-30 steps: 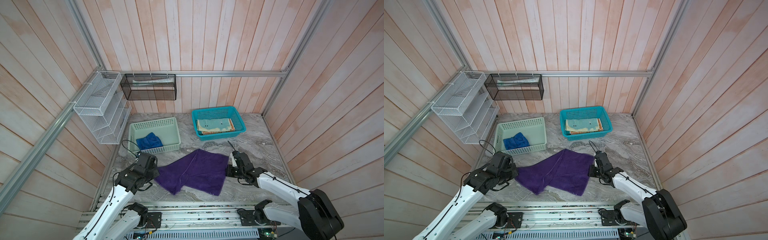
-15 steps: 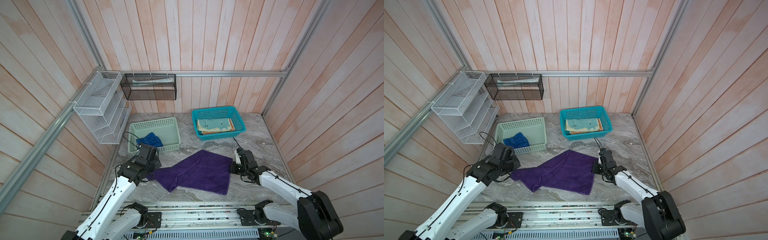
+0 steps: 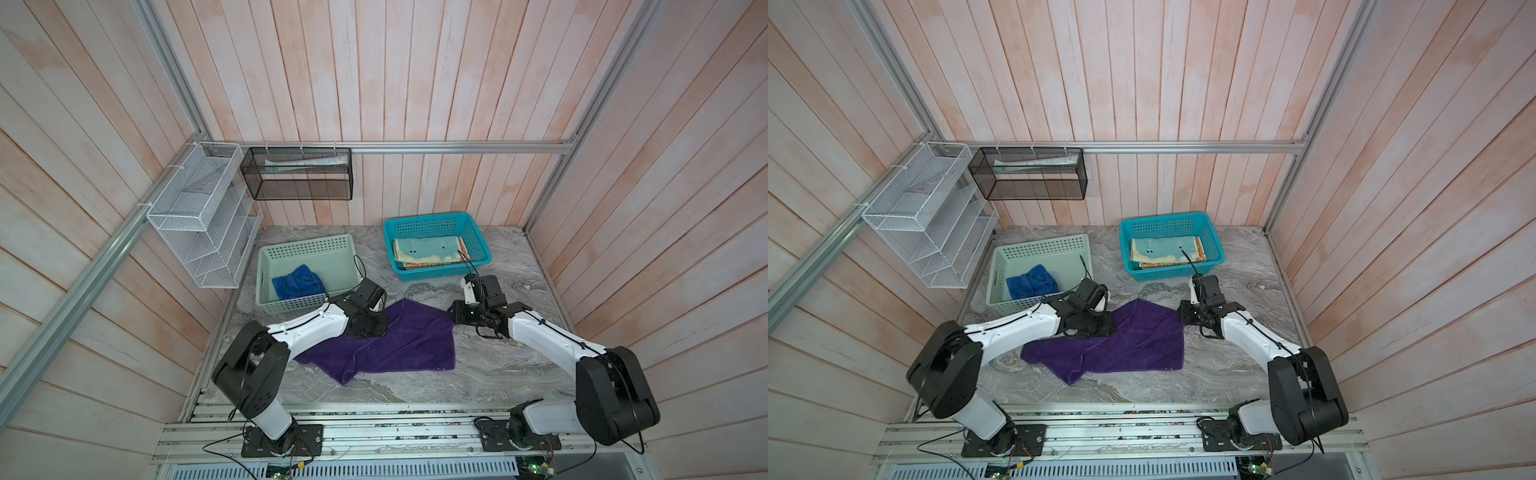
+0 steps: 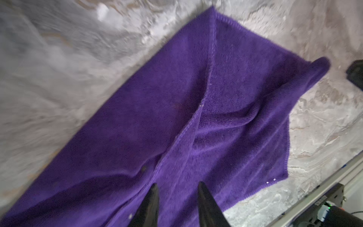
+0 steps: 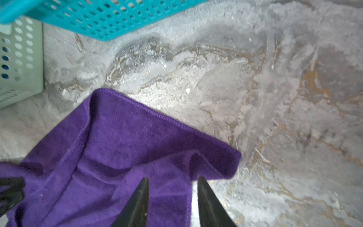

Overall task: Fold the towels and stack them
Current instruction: 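Spread the purple towel flat on the table with both grippers, then grasp the two corners of the purple towel farthest from the robot with both grippers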

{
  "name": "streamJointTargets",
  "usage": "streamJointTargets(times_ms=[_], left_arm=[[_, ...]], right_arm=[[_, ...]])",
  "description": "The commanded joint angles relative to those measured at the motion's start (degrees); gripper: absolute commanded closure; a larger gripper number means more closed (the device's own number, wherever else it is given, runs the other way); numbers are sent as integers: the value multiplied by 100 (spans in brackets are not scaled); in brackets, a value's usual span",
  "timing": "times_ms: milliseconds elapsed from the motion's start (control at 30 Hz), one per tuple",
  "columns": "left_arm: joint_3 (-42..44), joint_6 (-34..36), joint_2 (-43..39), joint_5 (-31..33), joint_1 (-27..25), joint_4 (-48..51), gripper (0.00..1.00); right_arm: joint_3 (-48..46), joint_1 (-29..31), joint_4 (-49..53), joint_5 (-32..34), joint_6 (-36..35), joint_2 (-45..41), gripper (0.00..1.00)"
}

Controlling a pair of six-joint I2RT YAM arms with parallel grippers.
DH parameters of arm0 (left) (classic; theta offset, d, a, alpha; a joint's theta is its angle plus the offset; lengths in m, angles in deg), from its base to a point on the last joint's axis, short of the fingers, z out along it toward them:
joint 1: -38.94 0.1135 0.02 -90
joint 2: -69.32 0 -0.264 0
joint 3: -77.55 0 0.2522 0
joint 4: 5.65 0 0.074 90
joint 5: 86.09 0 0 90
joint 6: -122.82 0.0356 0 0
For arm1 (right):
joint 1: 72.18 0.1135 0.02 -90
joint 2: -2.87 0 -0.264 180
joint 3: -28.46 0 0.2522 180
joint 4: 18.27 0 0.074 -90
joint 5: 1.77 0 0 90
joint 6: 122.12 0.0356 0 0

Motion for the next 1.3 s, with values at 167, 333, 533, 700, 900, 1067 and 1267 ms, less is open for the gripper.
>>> streamJointTargets(times_ms=[167, 333, 533, 700, 900, 1067, 1267], left_arm=[[182, 61, 322, -37, 77, -25, 65], [1401, -453, -342, 113, 480, -21, 65], [2636, -1107, -1622, 604, 833, 548, 65], [2688, -1364, -2646, 795, 825, 836, 65], [1567, -482, -2690, 983, 608, 448, 63], [375, 134, -1444, 738, 504, 253, 63], [-861, 555, -131, 475, 329, 85, 60]], right_arm=[[-1035, 1393, -508, -583, 1395, -369, 81], [-1594, 1587, -1307, -931, 1827, -57, 89], [-1058, 1560, -840, -618, 1293, 418, 89], [-521, 1419, -259, -351, 755, 773, 88], [-173, 1420, 298, 136, 752, 247, 69], [-734, 1597, 120, 20, 1667, -401, 51], [-1525, 1998, -717, -236, 2964, -850, 43]])
